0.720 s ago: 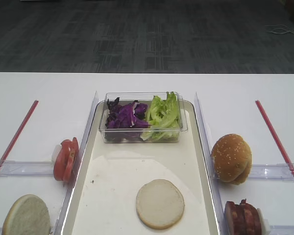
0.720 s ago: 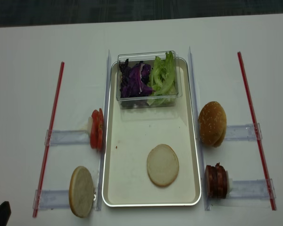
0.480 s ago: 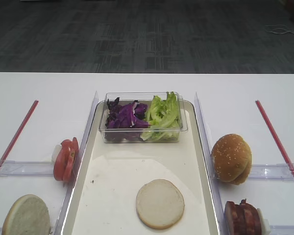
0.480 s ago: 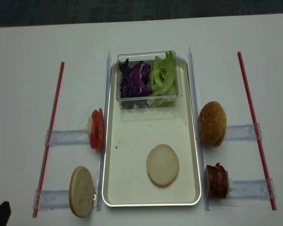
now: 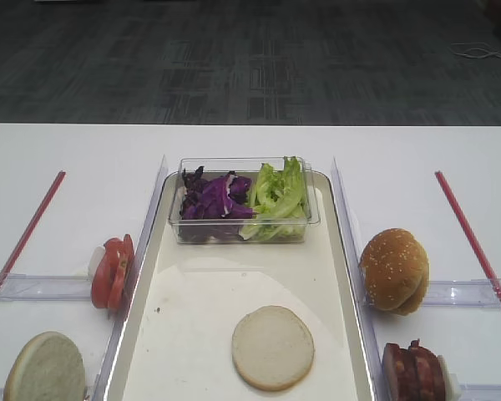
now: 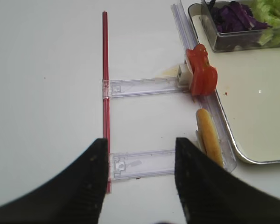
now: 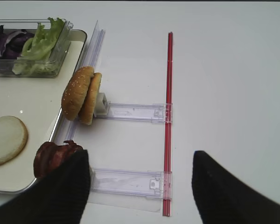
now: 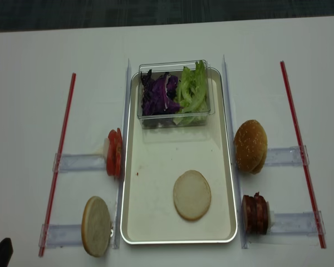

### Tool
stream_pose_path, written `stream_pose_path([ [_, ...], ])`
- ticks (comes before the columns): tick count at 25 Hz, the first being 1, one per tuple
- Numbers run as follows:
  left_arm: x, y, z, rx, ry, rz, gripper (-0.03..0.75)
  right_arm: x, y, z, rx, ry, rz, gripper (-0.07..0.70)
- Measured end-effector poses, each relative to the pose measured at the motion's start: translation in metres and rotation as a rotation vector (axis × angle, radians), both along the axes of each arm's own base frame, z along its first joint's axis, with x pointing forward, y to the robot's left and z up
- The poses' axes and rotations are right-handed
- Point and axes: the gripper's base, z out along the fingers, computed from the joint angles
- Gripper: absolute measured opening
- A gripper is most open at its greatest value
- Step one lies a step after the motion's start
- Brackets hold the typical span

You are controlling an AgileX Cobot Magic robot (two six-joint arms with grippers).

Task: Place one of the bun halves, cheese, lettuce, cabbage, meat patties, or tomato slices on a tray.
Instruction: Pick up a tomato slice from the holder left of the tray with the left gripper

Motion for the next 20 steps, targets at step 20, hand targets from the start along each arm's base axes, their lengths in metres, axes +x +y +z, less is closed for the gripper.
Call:
stream_pose_path([
  [20,0.0,0.0,0.0,0.0,0.0,0.0,0.347,0.0,0.0,0.0,0.0,0.0,0.0,0.475],
])
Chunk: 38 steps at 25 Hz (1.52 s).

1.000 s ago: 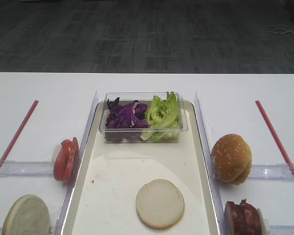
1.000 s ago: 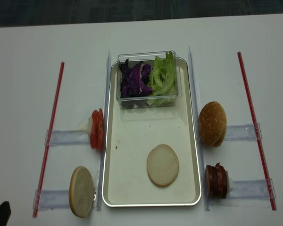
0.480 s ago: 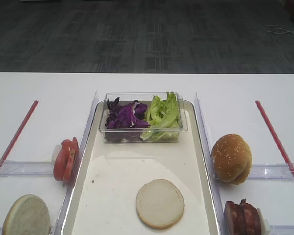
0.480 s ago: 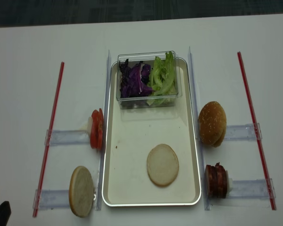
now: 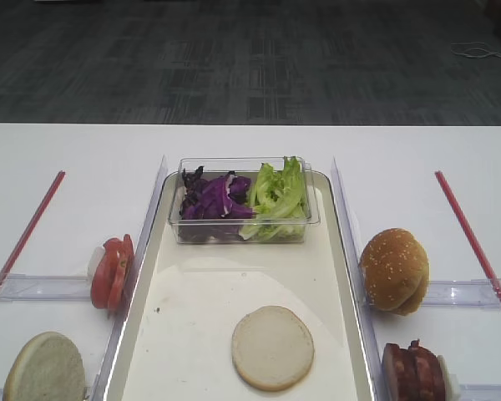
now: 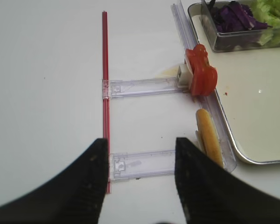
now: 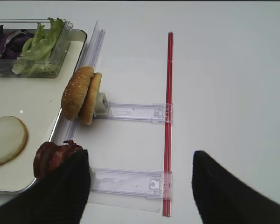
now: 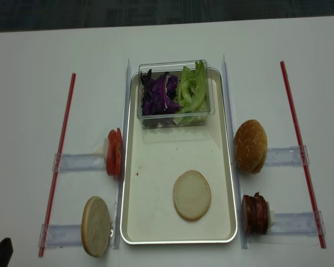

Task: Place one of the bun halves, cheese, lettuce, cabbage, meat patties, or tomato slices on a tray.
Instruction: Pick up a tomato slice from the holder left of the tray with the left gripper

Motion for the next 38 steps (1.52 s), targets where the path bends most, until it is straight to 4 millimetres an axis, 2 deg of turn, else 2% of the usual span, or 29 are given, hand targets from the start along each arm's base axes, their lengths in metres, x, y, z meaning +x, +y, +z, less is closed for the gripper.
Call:
stream_pose_path([
  [14,0.0,0.0007,0.0,0.007,0.0,0.005,0.378,0.0,0.0,0.0,0.0,0.0,0.0,0.475],
  [38,-0.0006,0.001,0.0028,0.009,-0.015,0.007,0.379,0.0,0.0,0.0,0.0,0.0,0.0,0.475],
])
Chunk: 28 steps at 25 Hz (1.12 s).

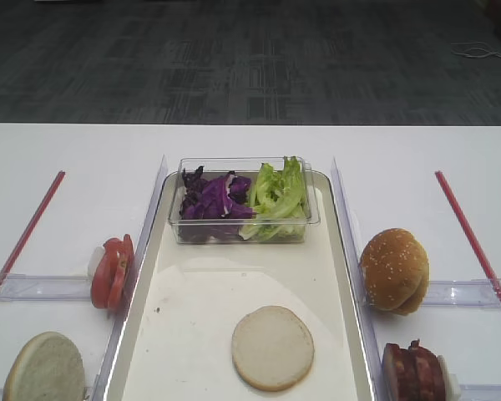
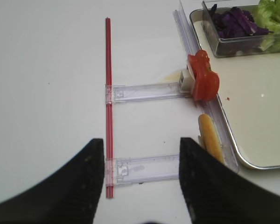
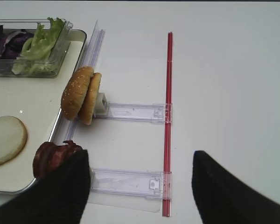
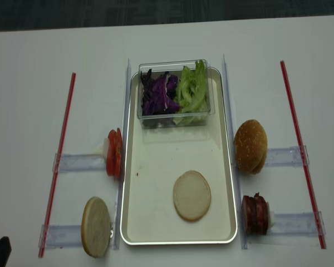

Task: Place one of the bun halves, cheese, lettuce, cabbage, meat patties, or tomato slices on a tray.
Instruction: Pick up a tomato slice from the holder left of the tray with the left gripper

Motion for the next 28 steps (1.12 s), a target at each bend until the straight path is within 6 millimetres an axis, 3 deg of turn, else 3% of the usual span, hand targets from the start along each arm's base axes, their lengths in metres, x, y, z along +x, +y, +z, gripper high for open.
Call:
stream_pose_path([
  [21,0.057,-0.003,-0.004,0.019,0.353,0.0,0.379,0.0,0.0,0.0,0.002,0.0,-0.001,0.475],
  [28,0.076,-0.004,0.01,0.02,0.402,0.001,0.379,0.0,0.0,0.0,0.002,0.0,-0.001,0.475],
])
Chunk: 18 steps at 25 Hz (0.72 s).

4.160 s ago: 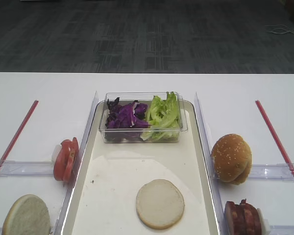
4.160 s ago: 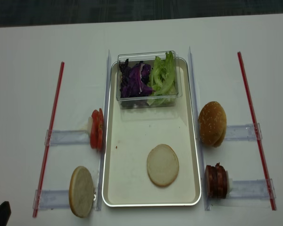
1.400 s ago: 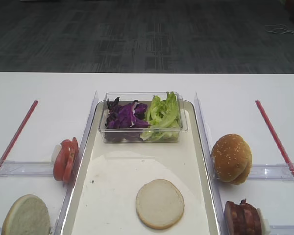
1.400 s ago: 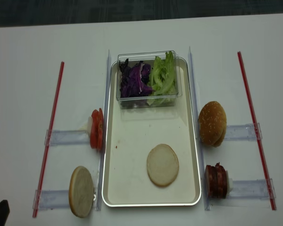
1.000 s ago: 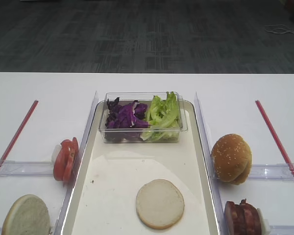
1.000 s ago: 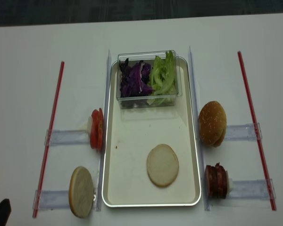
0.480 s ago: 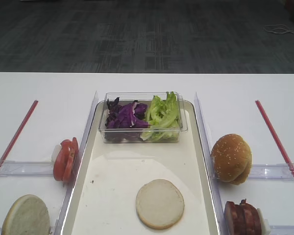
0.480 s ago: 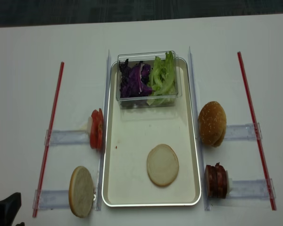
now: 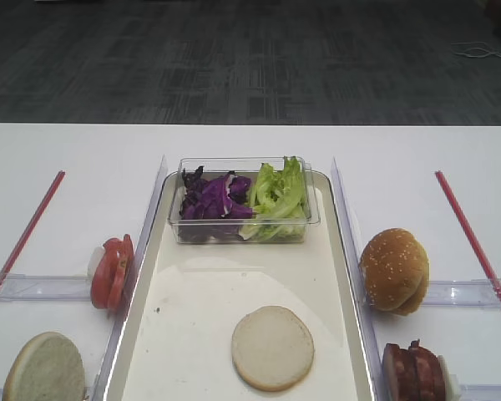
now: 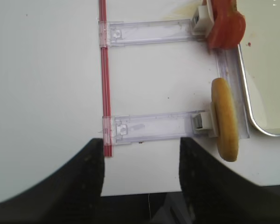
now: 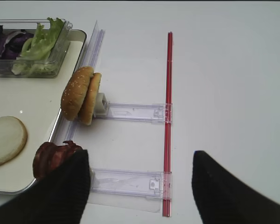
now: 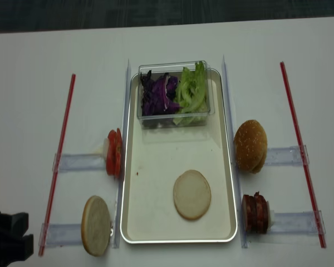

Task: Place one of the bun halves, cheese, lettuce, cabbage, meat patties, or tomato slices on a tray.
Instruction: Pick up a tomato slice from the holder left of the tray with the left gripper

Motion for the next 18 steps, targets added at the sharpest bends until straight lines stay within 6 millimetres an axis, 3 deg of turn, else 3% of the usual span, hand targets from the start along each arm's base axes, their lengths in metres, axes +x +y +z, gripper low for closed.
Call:
stream_pose_path([
  [18,0.06,-0.003,0.012,0.01,0.192,0.0,0.379,0.0,0.0,0.0,0.0,0.0,0.0,0.475],
])
